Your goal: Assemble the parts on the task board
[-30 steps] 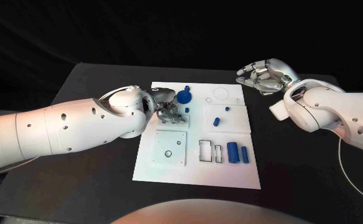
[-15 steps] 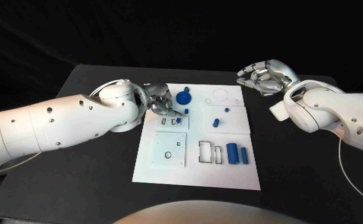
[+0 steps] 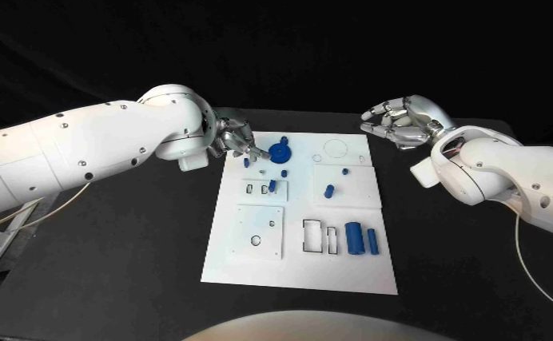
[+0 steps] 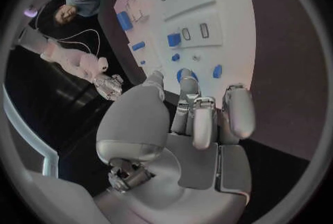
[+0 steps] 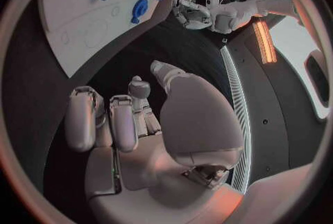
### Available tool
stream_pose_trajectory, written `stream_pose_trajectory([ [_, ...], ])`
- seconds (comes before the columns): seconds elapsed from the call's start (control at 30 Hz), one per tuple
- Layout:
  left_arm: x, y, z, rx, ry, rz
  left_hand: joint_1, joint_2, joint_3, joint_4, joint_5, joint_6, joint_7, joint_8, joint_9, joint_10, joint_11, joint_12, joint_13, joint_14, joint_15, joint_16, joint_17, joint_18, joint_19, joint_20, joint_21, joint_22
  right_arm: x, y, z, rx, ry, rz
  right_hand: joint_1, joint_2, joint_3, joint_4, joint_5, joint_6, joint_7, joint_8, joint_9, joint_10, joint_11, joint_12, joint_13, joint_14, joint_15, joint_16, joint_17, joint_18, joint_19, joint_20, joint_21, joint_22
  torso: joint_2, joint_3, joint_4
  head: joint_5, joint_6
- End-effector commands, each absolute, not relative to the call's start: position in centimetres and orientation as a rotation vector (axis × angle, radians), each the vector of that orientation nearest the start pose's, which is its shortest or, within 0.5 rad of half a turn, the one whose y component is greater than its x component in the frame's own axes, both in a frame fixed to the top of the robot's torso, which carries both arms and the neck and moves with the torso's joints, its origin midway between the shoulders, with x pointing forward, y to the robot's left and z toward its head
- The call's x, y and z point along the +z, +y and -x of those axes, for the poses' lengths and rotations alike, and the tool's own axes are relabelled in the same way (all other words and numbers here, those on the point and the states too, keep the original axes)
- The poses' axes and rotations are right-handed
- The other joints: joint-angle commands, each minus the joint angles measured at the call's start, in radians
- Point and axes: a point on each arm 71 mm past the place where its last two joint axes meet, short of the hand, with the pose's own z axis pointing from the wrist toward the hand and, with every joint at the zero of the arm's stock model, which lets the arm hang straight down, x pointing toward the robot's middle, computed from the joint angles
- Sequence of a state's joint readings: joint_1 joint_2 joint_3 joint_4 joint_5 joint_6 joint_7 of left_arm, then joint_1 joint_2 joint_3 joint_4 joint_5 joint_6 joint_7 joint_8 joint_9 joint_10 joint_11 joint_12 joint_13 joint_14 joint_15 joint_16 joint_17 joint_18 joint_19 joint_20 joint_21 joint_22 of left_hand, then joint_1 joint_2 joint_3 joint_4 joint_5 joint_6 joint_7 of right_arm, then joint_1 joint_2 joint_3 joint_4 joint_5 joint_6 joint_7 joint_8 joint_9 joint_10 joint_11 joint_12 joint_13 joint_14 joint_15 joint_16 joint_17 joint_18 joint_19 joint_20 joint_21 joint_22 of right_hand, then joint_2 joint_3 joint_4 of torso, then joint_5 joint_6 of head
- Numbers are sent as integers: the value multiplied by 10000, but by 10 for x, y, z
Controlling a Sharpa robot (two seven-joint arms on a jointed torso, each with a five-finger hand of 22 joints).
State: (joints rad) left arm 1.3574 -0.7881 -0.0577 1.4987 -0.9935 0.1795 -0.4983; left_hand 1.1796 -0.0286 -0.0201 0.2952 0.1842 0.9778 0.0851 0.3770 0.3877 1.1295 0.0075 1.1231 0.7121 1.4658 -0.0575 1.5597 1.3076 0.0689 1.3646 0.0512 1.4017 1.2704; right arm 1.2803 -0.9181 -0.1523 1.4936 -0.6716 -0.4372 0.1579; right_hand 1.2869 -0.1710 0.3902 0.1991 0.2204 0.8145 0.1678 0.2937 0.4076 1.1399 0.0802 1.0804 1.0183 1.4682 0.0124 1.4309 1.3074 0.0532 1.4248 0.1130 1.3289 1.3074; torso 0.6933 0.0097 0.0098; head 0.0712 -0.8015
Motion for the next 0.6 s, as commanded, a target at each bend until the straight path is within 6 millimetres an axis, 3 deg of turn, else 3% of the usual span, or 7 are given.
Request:
stream_pose_trajectory([
  [0.03,-168,186,-496,-5211,25242,1638,-85,215,76,4,2,-171,59,-58,51,-246,100,-355,-484,963,146,-25,2351,68,-126,95,-151,-209,-182,-253,-492,9949,16175,-5092,-138,16,-15,80,56,-77,-11,62,12,53,-1,48,3,367,-83,-64,11,88,-36,-28,-57,1057,13,-6,-1,11,10],
  [0.17,-170,179,-499,-4675,25731,1026,-142,339,95,-4,3,-279,146,-64,107,-441,182,-609,-803,944,215,-52,2296,86,-183,156,-215,-293,-182,-253,-493,9955,16179,-5086,-147,21,-17,92,65,-78,-12,68,12,59,-2,54,5,366,-84,-69,4,91,-41,-29,-67,1051,3,-3,13,18,3],
  [0.4,-176,159,-507,-4024,25866,151,10,433,239,-12,40,-441,247,-32,208,-396,274,-633,-774,959,303,-27,2346,59,-86,239,-150,-169,-183,-251,-493,9985,16202,-5067,-159,19,-25,114,117,-87,-15,85,11,54,-5,45,-15,365,-86,-78,-6,93,-43,-31,-81,1045,12,-14,38,28,14],
  [0.53,-179,149,-511,-3639,25635,-338,64,379,548,-2,37,-318,167,394,539,-242,219,-499,-561,966,271,-16,2366,42,-6,255,-88,-66,-183,-249,-493,10018,16224,-5049,-164,15,-32,130,171,-95,-17,102,10,62,-7,52,-17,366,-89,-80,-3,93,-41,-34,-85,1044,23,-17,-5,46,17],
  [0.6,-179,146,-513,-3421,25438,-617,-131,225,870,3,23,-412,107,879,1002,-190,166,-430,-463,966,225,-15,2367,39,6,214,-80,-47,-183,-249,-493,10023,16231,-5047,-167,12,-35,135,187,-98,-18,106,10,59,-8,49,-24,367,-89,-82,-4,93,-42,-35,-90,1042,27,-19,-15,48,16],
])
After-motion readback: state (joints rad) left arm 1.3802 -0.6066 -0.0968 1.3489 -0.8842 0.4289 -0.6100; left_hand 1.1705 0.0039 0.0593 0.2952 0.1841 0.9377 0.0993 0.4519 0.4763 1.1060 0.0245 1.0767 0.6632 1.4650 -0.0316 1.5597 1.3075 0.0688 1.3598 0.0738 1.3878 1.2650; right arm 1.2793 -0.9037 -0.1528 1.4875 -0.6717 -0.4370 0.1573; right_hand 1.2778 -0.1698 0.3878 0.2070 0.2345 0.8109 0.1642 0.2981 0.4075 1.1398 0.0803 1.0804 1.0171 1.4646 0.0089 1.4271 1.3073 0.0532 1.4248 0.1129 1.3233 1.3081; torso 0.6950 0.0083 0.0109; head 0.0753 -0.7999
